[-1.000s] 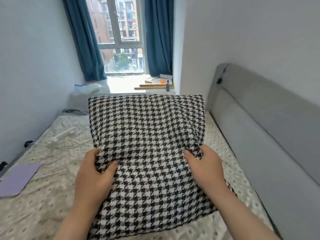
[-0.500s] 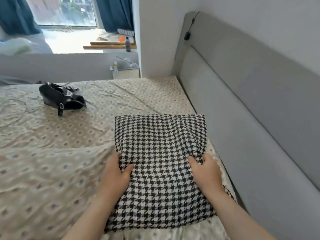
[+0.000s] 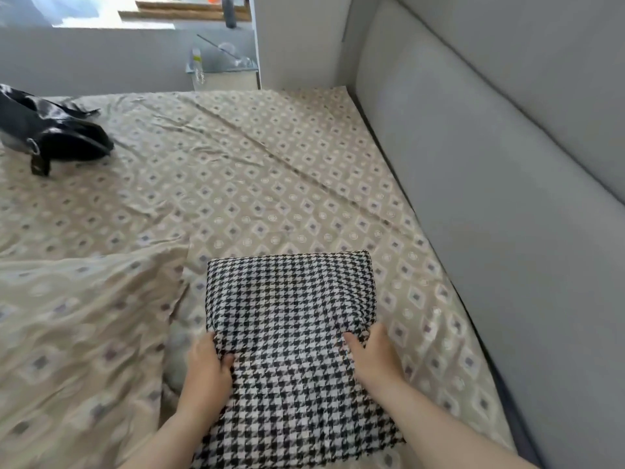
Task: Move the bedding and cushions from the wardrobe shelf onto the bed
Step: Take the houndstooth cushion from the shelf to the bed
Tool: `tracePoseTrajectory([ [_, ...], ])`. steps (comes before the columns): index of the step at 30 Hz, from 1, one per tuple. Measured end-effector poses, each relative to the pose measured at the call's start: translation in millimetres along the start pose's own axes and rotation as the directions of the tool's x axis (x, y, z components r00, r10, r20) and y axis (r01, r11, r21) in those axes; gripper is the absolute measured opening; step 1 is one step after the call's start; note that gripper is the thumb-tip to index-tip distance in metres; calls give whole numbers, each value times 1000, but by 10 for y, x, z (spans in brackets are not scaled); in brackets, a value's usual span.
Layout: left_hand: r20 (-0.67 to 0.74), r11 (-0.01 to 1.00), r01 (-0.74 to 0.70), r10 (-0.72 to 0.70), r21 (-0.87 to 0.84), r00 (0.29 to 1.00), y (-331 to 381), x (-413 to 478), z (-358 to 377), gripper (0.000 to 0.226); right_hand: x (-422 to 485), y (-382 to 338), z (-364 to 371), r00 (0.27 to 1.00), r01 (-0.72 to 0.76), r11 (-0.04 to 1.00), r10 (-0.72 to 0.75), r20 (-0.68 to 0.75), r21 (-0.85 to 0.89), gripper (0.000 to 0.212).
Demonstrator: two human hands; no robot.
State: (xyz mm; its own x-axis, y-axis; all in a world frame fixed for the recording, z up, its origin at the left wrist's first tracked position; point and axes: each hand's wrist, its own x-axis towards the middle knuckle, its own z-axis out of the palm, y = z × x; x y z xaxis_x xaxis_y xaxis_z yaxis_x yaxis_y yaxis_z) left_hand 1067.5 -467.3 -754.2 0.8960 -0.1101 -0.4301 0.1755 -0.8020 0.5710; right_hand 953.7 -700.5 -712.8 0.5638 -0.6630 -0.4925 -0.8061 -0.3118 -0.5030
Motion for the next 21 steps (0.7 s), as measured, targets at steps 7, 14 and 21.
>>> tracePoseTrajectory([
  [7,138,985,87,-108,152,984,-107,121,-78,73,129,76,114,993,-73,977,89,73,-200,79],
  [14,165,970,-190,165,151,972,541,-82,-678,59,-195,-584,-361,993,88,994,-82,86,-68,70],
  [21,155,956,-290,293,-39,943,1001,-625,-1911,56,-1029,-1560,-893,953,271,959,-280,117,82,60],
])
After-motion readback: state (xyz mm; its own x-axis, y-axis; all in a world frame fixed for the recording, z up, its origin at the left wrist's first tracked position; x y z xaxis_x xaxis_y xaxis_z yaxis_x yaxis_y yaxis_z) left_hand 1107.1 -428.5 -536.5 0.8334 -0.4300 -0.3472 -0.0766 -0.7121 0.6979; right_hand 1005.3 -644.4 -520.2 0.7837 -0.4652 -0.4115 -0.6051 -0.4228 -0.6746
